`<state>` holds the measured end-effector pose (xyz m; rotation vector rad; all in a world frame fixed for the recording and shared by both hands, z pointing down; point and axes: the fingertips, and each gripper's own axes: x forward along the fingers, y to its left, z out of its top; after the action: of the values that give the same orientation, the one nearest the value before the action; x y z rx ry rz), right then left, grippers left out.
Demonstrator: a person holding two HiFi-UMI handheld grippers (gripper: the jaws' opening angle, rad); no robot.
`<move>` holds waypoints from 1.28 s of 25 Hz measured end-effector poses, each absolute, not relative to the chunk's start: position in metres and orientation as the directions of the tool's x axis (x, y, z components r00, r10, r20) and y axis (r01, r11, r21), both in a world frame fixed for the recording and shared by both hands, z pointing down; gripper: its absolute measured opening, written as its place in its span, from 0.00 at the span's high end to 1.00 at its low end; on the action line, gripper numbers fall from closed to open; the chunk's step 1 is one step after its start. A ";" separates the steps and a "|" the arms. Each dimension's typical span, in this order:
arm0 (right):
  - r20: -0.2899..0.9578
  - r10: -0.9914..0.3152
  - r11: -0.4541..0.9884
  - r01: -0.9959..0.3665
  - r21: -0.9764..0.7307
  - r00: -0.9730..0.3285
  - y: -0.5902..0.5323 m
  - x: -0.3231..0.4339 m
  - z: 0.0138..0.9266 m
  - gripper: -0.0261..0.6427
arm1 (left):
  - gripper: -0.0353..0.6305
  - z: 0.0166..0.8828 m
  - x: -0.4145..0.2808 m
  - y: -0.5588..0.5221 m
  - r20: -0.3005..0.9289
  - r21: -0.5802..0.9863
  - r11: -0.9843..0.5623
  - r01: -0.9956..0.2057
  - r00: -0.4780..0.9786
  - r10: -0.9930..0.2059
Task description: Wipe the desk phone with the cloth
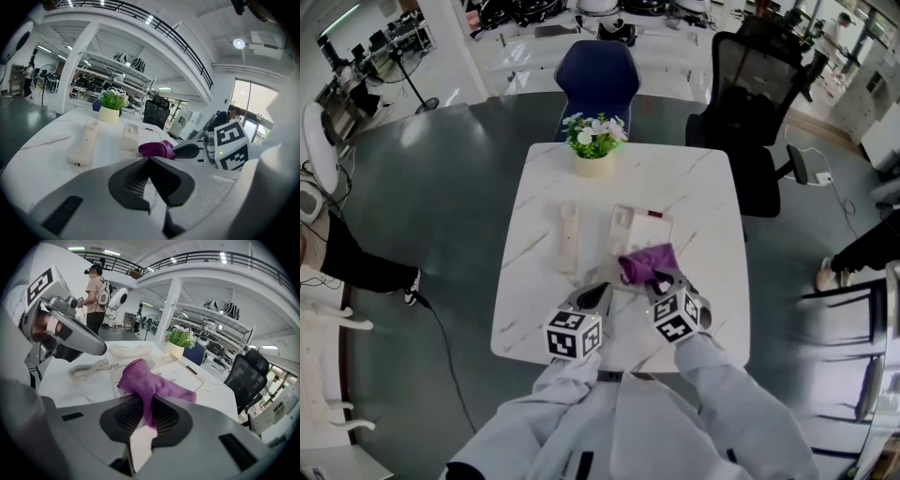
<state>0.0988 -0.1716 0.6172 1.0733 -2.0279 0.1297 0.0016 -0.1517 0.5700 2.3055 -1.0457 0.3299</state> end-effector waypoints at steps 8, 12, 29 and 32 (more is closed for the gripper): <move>0.720 -0.618 0.646 -0.726 0.236 -0.316 -0.159 0.094 0.622 0.90 | 0.95 0.569 0.002 -0.147 0.439 0.406 -0.525 -0.748 0.663 -0.606; 0.729 -0.601 0.649 -0.732 0.206 -0.328 -0.153 0.093 0.625 0.90 | 0.95 0.569 0.000 -0.146 0.437 0.408 -0.519 -0.751 0.660 -0.611; 0.756 -0.507 0.672 -0.739 0.046 -0.414 -0.127 0.080 0.628 0.90 | 0.95 0.564 -0.008 -0.144 0.427 0.405 -0.510 -0.759 0.650 -0.628; 0.756 -0.478 0.671 -0.742 -0.014 -0.446 -0.120 0.076 0.628 0.90 | 0.95 0.562 -0.011 -0.144 0.422 0.402 -0.511 -0.760 0.649 -0.633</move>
<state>0.0764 -0.1205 0.6281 0.9367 -2.1279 0.4460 -0.0112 -0.1442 0.5618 2.3056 -1.0803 0.2972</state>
